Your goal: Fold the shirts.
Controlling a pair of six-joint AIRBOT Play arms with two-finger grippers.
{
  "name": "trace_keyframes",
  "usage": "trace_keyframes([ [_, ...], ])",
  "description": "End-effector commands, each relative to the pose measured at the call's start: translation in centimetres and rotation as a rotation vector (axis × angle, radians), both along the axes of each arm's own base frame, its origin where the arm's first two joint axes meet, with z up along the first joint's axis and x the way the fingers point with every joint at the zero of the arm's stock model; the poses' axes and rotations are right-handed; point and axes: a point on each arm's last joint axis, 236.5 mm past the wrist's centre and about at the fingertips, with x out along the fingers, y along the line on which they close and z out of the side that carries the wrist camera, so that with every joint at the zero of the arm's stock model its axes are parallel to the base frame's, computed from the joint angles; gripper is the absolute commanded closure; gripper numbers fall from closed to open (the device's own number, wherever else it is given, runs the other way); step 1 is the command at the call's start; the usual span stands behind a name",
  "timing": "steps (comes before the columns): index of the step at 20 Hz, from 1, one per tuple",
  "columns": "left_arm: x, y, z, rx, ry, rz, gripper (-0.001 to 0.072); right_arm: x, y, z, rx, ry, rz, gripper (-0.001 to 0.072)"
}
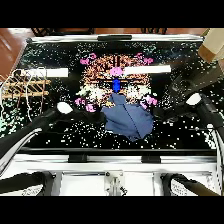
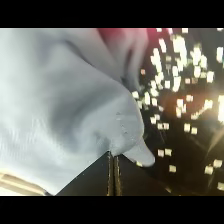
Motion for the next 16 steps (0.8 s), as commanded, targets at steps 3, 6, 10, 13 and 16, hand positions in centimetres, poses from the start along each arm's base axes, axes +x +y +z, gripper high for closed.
trace_keyframes([
  [3,4.5,5.1,18.2,-0.052,-0.497,0.08,0.068,4.7,-1.1,16.2,-0.103,-0.522,0.071,0.065],
  [6,2.6,10.0,37.1,-0.121,-0.943,0.188,0.068,3.9,-1.7,32.6,-0.164,-0.981,0.01,0.065],
  [10,-7.0,16.8,55.3,-0.213,-1.365,0.373,0.068,-4.9,-2.4,50.7,-0.126,-1.507,-0.17,0.065],
  [13,-12.8,17.5,59.4,-0.28,-1.473,0.37,0.0679,-11.5,-1.1,57.0,0.013,-1.708,-0.208,0.065],
  [16,-14.5,17.1,58.6,-0.261,-1.461,0.326,0.0679,-14.5,-1.4,60.2,0.038,-1.824,-0.242,0.065],
])
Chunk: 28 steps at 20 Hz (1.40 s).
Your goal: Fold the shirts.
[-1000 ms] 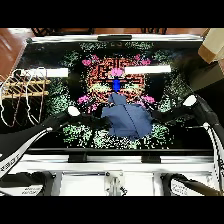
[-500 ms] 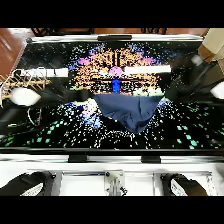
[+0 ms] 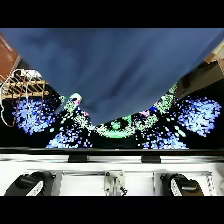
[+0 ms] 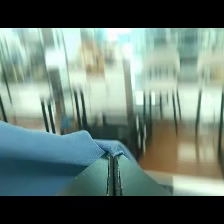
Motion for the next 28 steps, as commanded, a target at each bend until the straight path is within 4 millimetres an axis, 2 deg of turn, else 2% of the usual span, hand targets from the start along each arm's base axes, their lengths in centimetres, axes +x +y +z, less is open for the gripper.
trace_keyframes([
  [1,-3.4,0.2,0.7,0.033,-0.026,-0.007,0.0679,-5.0,-0.7,5.9,0.076,-0.221,-0.013,0.065],
  [3,-2.5,-0.2,-0.9,0.08,0.025,-0.011,0.0679,-3.8,-1.3,6.3,0.095,-0.234,-0.028,0.065],
  [5,-0.6,-0.2,-2.3,0.098,0.072,0.008,0.0679,-0.4,-1.4,4.8,0.095,-0.164,-0.026,0.065],
  [7,2.5,0.1,-4.8,0.124,0.15,0.047,0.0679,5.0,-1.6,2.0,0.093,-0.05,-0.025,0.065],
  [8,4.5,-0.1,-6.6,0.142,0.201,0.055,0.0679,8.1,-1.9,0.3,0.101,0.004,-0.028,0.065],
  [9,6.7,-0.5,-8.8,0.15,0.264,0.052,0.0679,11.8,-2.3,-1.4,0.132,0.054,-0.028,0.065],
  [10,9.2,-1.0,-11.8,0.158,0.356,0.044,0.0679,15.4,-2.7,-3.4,0.174,0.101,-0.023,0.065],
  [12,13.5,-2.3,-18.7,0.186,0.534,0.022,0.0679,22.5,-2.1,-9.3,0.292,0.254,0.034,0.065],
  [14,16.1,-4.1,-25.3,0.23,0.683,-0.018,0.0679,28.3,0.6,-17.8,0.38,0.476,0.124,0.065],
  [16,17.4,-6.2,-31.1,0.286,0.805,-0.064,0.0678,30.9,3.8,-27.3,0.378,0.737,0.204,0.0649],
  [18,17.9,-8.1,-34.8,0.338,0.87,-0.108,0.0679,30.7,7.4,-36.6,0.358,1.01,0.3,0.0649],
  [19,18.1,-8.8,-35.7,0.362,0.873,-0.121,0.0678,29.8,9.0,-40.5,0.339,1.132,0.349,0.0649],
  [20,18.3,-9.0,-36.3,0.377,0.874,-0.126,0.0678,28.9,10.1,-43.4,0.335,1.23,0.386,0.0628],
  [21,18.5,-9.0,-36.6,0.39,0.868,-0.126,0.0678,27.8,10.9,-45.5,0.348,1.321,0.415,0.0425],
  [22,18.7,-8.6,-36.6,0.401,0.858,-0.12,0.0679,26.7,10.8,-46.4,0.333,1.377,0.441,0.0184],
  [23,19.0,-8.0,-36.4,0.393,0.857,-0.106,0.0678,25.5,9.9,-46.7,0.307,1.424,0.45,0.0178],
  [25,19.7,-6.6,-36.2,0.386,0.851,-0.076,0.0678,21.9,6.4,-46.0,0.242,1.542,0.422,0.0179],
  [26,20.0,-5.9,-36.1,0.386,0.848,-0.061,0.0678,19.3,4.0,-45.9,0.165,1.622,0.375,0.0179],
  [28,20.4,-4.5,-36.4,0.39,0.858,-0.039,0.0678,12.3,-2.0,-47.2,-0.053,1.819,0.17,0.0178],
])
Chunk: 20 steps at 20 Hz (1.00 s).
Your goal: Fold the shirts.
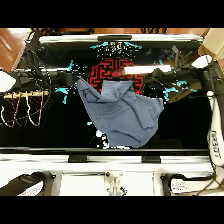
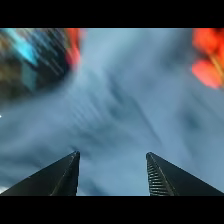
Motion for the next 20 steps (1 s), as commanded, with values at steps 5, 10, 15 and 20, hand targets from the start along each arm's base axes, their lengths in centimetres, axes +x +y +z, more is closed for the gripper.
trace_keyframes([
  [5,-0.5,3.0,-2.2,0.068,0.081,-0.003,0.0678,-25.1,-4.3,-10.9,-0.199,0.454,-0.125,0.0038],
  [10,-0.6,2.9,-2.2,0.067,0.081,-0.005,0.0678,-28.0,1.8,-16.7,0.132,0.508,-0.407,0.0039],
  [15,-0.6,3.0,-2.2,0.068,0.08,-0.005,0.0678,-24.1,1.3,-16.7,0.191,0.388,-0.55,0.0039],
  [20,-0.5,3.0,-2.2,0.067,0.08,-0.003,0.0678,-20.6,2.7,-16.1,0.213,0.251,-0.631,0.0172],
])
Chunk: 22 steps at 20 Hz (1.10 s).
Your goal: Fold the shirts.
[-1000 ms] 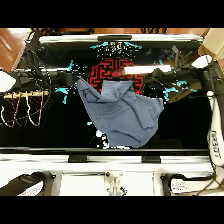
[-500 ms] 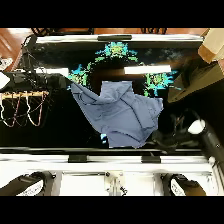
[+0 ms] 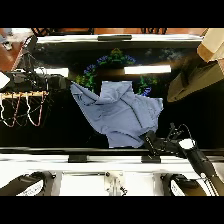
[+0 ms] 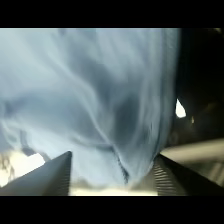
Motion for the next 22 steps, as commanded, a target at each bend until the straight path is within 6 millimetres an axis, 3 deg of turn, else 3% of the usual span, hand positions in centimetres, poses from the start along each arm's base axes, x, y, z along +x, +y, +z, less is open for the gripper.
trace_keyframes([
  [1,0.0,0.1,0.0,0.001,-0.001,0.001,0.0678,2.9,0.5,0.7,-0.001,-0.093,-0.12,0.0329],
  [3,0.2,0.3,0.0,0.019,-0.017,-0.01,0.0678,3.8,0.7,1.5,-0.003,-0.131,-0.107,0.0652],
  [5,0.5,1.0,0.7,0.019,-0.035,0.005,0.0679,5.6,1.8,4.8,-0.028,-0.268,0.036,0.065],
  [6,0.8,1.7,2.2,0.02,-0.073,0.017,0.0679,7.0,2.5,8.1,-0.06,-0.385,0.152,0.065],
  [7,1.0,2.5,5.1,0.025,-0.152,0.025,0.0679,8.6,2.8,12.6,-0.132,-0.535,0.276,0.0651],
  [9,0.1,4.0,14.4,0.034,-0.385,0.041,0.0679,11.0,1.5,23.8,-0.378,-0.847,0.469,0.065],
  [11,-4.5,5.8,26.5,0.015,-0.674,0.091,0.0679,11.4,-2.5,39.6,-0.686,-1.152,0.41,0.065],
  [13,-11.8,7.0,35.7,0.012,-0.927,0.132,0.0679,7.4,-6.2,54.2,-0.868,-1.418,0.197,0.065],
  [14,-15.5,7.5,38.6,0.021,-1.023,0.152,0.0679,4.2,-7.4,59.7,-0.914,-1.525,0.108,0.065],
  [15,-18.9,8.1,40.4,0.042,-1.101,0.179,0.0679,1.3,-7.9,63.3,-0.912,-1.599,0.053,0.065],
  [16,-21.9,8.7,41.4,0.064,-1.154,0.206,0.0679,-0.9,-7.9,65.2,-0.896,-1.635,0.028,0.065],
  [18,-25.3,10.3,41.3,0.063,-1.147,0.292,0.0679,-3.0,-7.6,65.5,-0.868,-1.629,0.055,0.065],
  [20,-26.1,11.5,39.0,0.096,-1.05,0.341,0.0679,-2.4,-7.7,62.5,-0.871,-1.503,0.119,0.065],
  [22,-24.7,12.1,34.5,0.174,-0.87,0.333,0.0678,-0.8,-9.1,57.8,-0.914,-1.29,0.187,0.065],
])
